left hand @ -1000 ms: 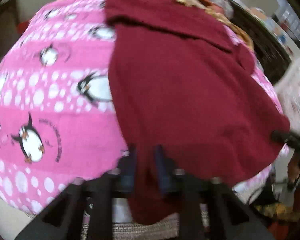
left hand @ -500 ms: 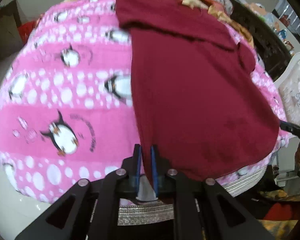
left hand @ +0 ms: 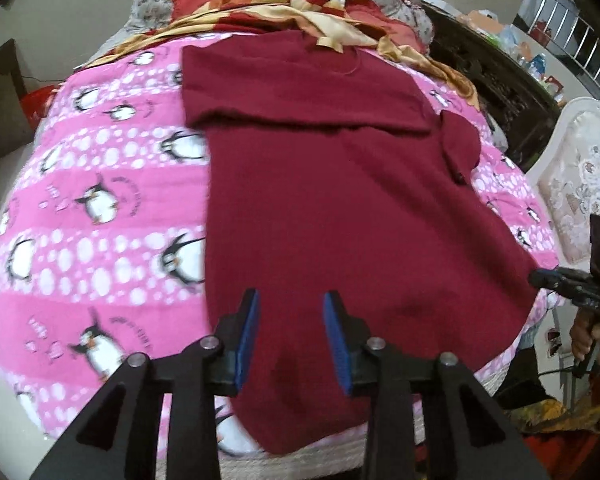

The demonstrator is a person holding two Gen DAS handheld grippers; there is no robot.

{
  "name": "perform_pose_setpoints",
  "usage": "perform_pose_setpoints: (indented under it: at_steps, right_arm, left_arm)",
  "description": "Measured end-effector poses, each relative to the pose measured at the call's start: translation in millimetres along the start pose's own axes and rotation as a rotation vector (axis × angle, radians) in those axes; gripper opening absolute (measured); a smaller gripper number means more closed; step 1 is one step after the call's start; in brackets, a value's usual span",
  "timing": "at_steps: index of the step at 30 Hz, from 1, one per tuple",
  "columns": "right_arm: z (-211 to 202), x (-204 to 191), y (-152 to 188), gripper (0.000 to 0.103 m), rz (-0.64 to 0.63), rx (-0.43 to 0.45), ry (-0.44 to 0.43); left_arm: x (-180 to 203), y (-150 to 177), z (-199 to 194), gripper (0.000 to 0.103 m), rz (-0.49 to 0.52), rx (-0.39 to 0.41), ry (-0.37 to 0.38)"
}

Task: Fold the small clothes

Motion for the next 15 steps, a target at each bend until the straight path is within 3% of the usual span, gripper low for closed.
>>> perform_pose_setpoints:
  at_steps: [2, 4, 6, 8, 10, 12, 15]
  right_arm:
    - [14.7, 20.2, 7.0, 0.033, 0.033, -0.061, 0.092]
    - [18.0, 25.9, 5.4, 0.033, 0.051, -0.075, 0.092]
    - [5.4, 23.6, -9.0, 0.039, 0.048, -0.024, 0.078]
    - [-6.5, 25.4, -30.4, 0.057, 0.048, 0.065, 0.091]
    - [-8.1, 36.7, -52.1, 0.067, 0.096, 0.142, 0.124]
    - [-0.3, 56.6, -72.3, 0.067, 0.193, 0.201, 0.122]
    - [24.7, 84.7, -96.5, 0.067, 0.312, 0.208, 0.109]
  left_arm:
    - [10.2, -6.8, 12.1, 0.035, 0.002, 0.012, 0.019]
    - [19.0, -12.2, 24.2, 0.036, 0.0, 0.011, 0.02]
    - [29.0, -17.1, 32.5, 0.042, 0.014, 0.02, 0.023]
    - [36.9, -20.3, 39.6, 0.053, 0.021, 0.025, 0.029]
    - [43.1, -22.8, 51.0, 0.061, 0.021, 0.019, 0.034]
    - [47.2, -24.4, 64.8, 0.063, 0.019, 0.001, 0.023]
    - [52.9, -23.7, 79.7, 0.063, 0.022, -0.038, 0.022]
Point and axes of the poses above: each gripper's, at about its wrist camera, not at the fingertips, and z roughly the way its jaws point, x to its right, y to its underside, the point moved 7 cm from there along z, roughly the way its jaws point, and after that the axes turned 3 degrees about -x, right-handed, at the moved point
